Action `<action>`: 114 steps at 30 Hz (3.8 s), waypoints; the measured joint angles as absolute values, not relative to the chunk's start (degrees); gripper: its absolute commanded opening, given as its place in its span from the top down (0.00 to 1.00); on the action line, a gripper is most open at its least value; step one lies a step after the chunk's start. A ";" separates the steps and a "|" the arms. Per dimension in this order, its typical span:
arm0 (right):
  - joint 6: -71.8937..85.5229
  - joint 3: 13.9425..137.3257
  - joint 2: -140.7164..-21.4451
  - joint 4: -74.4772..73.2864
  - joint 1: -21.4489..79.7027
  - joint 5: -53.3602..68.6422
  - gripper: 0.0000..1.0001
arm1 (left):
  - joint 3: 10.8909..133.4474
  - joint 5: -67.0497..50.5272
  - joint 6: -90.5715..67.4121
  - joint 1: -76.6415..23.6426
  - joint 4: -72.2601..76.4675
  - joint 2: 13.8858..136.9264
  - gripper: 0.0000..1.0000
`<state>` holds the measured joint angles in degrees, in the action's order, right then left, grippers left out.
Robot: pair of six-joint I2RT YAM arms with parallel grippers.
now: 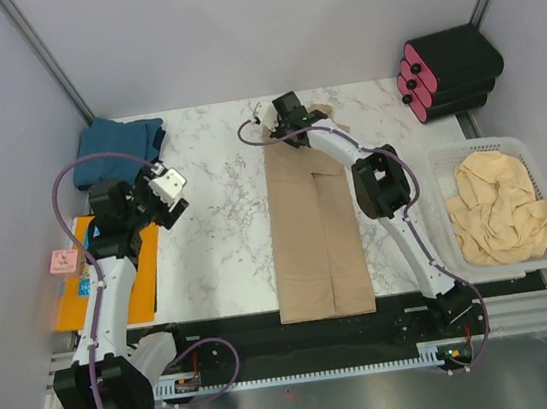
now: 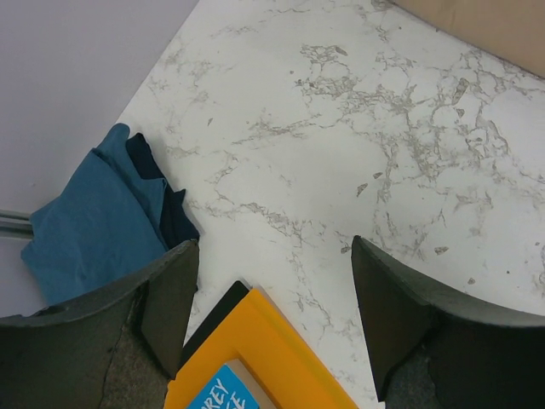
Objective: Fold and stack the t-shirts
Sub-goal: Rotate the tshirt 90 degrees, then grab the bottom of the folded rectangular tshirt with both arms
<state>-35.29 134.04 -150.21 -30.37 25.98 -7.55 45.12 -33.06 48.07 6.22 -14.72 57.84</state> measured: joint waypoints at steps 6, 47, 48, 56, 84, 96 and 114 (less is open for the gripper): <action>-35.64 134.04 -150.98 -26.30 29.95 -9.65 1.00 | 44.45 -32.97 48.03 4.97 -14.15 57.80 0.21; -51.00 41.56 -51.46 -48.80 34.41 6.20 0.09 | 24.45 -53.19 97.14 -10.74 -50.15 19.51 0.00; -51.55 40.12 -49.30 -48.95 34.63 6.13 0.09 | 22.76 -54.54 99.98 -10.74 -51.27 17.89 0.00; -61.93 30.79 -41.39 -48.49 35.11 6.07 0.10 | 14.68 -64.27 110.21 -10.79 -57.87 18.00 0.01; -72.71 23.09 -35.16 -41.63 35.14 14.59 0.05 | 15.38 -64.49 106.80 -20.25 -34.63 35.44 0.07; -51.53 34.74 -43.18 -43.90 35.22 17.56 0.07 | 27.16 -59.27 66.19 -23.05 -27.18 37.76 0.20; -67.44 29.47 -39.99 -48.71 38.61 17.74 0.09 | 21.19 -53.80 84.82 -36.67 -22.44 44.47 0.19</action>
